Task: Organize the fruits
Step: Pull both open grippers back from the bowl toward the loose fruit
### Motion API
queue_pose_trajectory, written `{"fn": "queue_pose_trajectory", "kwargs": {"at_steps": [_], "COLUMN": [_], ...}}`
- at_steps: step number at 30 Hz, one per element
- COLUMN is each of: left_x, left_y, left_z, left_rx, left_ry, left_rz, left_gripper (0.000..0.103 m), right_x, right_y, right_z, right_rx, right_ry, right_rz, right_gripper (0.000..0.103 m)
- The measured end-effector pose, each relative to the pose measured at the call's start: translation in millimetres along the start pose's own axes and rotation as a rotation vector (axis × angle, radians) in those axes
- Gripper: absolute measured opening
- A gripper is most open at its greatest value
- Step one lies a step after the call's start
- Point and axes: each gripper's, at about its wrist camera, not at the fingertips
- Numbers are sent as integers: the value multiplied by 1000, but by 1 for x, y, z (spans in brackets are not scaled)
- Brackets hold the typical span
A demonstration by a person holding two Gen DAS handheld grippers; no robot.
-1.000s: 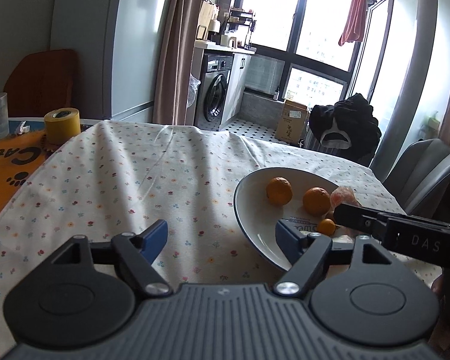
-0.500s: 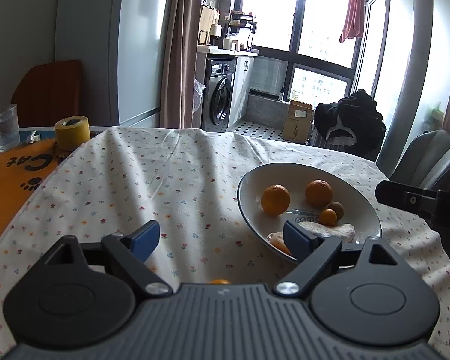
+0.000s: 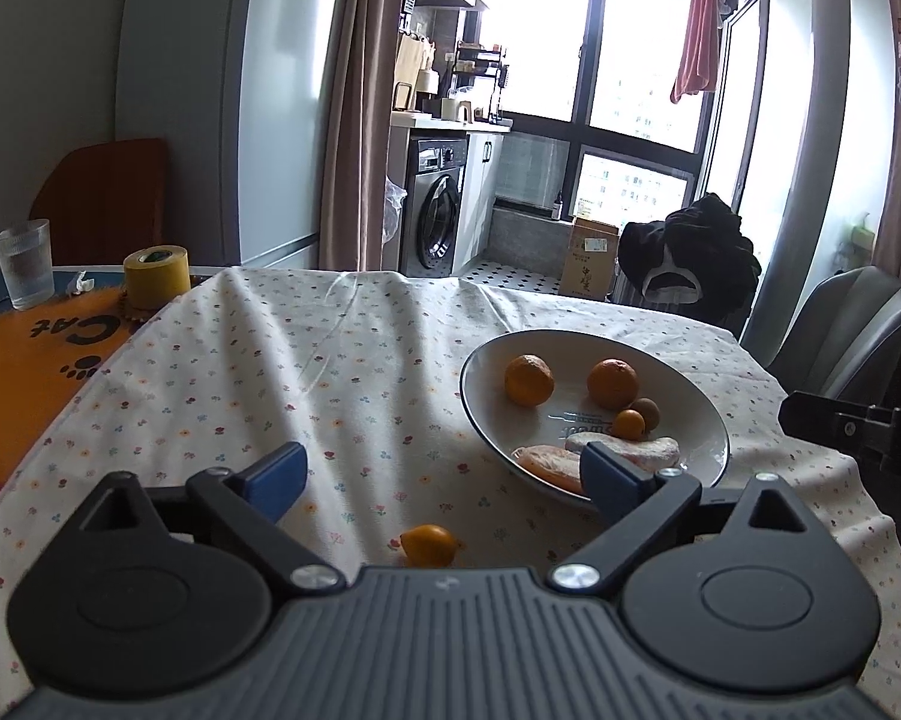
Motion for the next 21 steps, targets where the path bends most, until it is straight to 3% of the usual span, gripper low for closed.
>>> {"fn": "queue_pose_trajectory", "kwargs": {"at_steps": [10,21], "left_x": [-17,-36], "left_y": [-5,-12], "left_z": [14,27], "left_rx": [-3,0], "left_ry": [1,10], "left_rz": [24,29], "left_gripper": [97,97], "right_x": [-21,-38], "right_y": [3,9], "right_z": [16,28], "right_rx": [2,29], "right_ry": [8,9], "right_rz": [50,38], "right_gripper": [103,103]}}
Point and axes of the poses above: each gripper's, at about its wrist camera, not at the fingertips, and x roughly the way its jaws point, y to its right, z to its underside, and after that the axes turned 15 degrees about -y, right-handed
